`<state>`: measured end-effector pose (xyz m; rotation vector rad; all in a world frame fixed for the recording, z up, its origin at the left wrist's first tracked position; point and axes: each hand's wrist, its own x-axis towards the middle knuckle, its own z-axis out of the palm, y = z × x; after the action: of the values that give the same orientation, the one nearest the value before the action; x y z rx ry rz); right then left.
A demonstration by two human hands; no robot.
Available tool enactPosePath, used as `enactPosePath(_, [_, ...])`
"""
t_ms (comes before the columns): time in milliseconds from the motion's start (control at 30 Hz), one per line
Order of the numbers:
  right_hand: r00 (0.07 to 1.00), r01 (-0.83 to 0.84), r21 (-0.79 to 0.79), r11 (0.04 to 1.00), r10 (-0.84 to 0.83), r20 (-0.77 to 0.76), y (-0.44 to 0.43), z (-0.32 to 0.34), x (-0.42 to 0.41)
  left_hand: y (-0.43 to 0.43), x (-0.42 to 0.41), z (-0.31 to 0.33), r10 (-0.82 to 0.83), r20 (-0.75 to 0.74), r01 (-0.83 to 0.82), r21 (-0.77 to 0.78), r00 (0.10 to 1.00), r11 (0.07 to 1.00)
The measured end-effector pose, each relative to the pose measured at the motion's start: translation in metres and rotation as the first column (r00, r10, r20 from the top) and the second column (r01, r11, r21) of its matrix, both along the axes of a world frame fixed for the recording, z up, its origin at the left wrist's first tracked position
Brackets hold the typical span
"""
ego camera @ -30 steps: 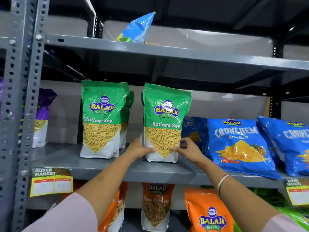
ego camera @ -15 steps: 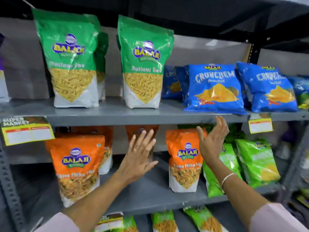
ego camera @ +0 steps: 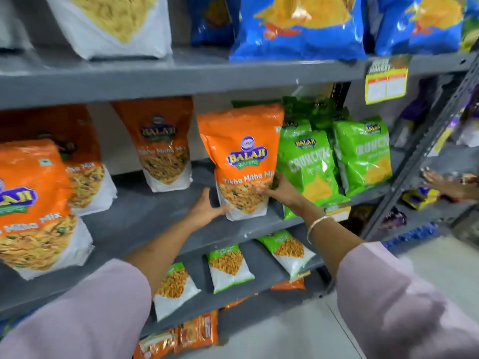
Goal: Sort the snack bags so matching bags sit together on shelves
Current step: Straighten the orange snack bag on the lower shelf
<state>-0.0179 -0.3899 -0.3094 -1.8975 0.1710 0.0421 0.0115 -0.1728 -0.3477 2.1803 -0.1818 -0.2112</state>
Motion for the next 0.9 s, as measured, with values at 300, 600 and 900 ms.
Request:
enactPosePath(300, [0.991,0.11,-0.016,0.994,-0.109,0.077,0.006,-0.014,0.008,-0.028,0.002,-0.001,0.132,0.07,-0.122,-0.127,0.989,0.984])
enactPosePath(600, [0.989,-0.002,0.058,0.998,-0.007,0.145,0.062,-0.005,0.011,0.025,-0.019,0.026,0.248,0.12,-0.233,-0.126,0.961,0.964])
enactPosePath(900, [0.98,-0.13,0.074,0.989,0.116,0.164,0.149,-0.013,0.01,0.113,-0.035,0.024,0.346,0.128,-0.34,-0.065,0.929,0.938])
